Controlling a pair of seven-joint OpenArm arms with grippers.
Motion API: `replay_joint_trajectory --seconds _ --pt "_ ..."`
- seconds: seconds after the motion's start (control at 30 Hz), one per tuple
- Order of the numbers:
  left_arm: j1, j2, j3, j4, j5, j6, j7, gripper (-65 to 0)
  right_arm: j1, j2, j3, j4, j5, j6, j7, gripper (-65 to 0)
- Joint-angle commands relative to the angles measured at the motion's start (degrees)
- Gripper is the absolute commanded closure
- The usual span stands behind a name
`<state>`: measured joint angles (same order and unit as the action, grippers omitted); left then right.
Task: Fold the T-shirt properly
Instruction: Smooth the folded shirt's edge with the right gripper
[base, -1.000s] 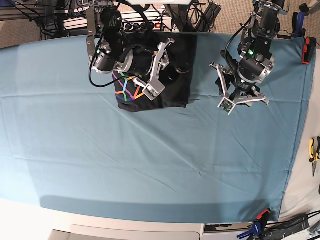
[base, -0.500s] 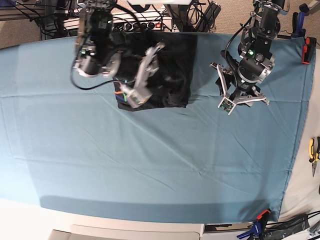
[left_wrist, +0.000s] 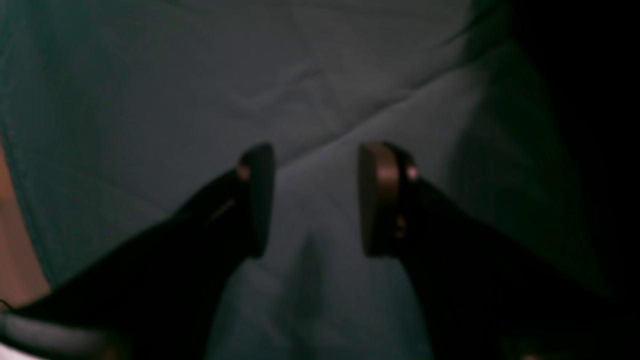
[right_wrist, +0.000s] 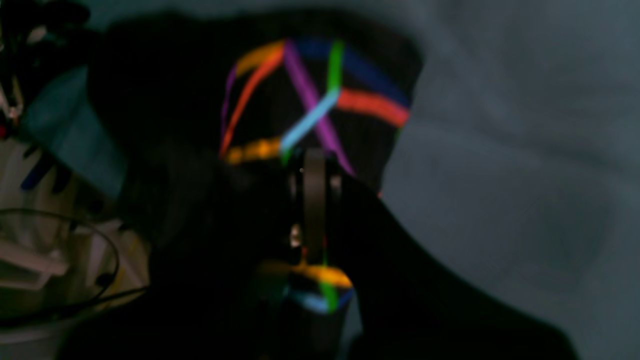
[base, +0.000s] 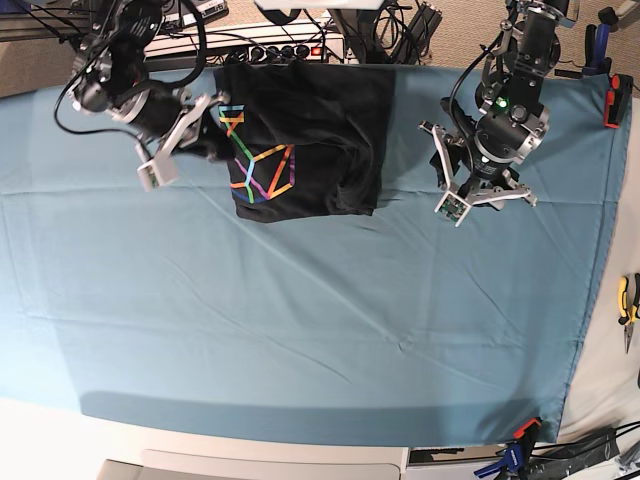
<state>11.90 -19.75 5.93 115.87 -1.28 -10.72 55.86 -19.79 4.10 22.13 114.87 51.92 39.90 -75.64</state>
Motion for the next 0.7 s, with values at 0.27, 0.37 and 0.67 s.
replay_joint_trajectory --seconds 0.27,0.37,0.67 --pt "-0.33 -0.24 -0.22 1.14 -0.07 0.44 -1.03 -26.3 -0.52 0.17 -12.2 1.01 -2.1 0.1 2.14 0.0" --pt "-0.33 -0.26 -0.22 1.14 -0.07 0.44 -1.03 -26.3 -0.55 0.17 -18.36 1.01 -2.1 0.1 1.88 0.0" --pt "-0.33 -0.24 -0.22 1.14 -0.09 0.46 -1.03 -26.3 -0.5 0.17 -34.21 1.01 -2.1 0.1 1.7 0.0"
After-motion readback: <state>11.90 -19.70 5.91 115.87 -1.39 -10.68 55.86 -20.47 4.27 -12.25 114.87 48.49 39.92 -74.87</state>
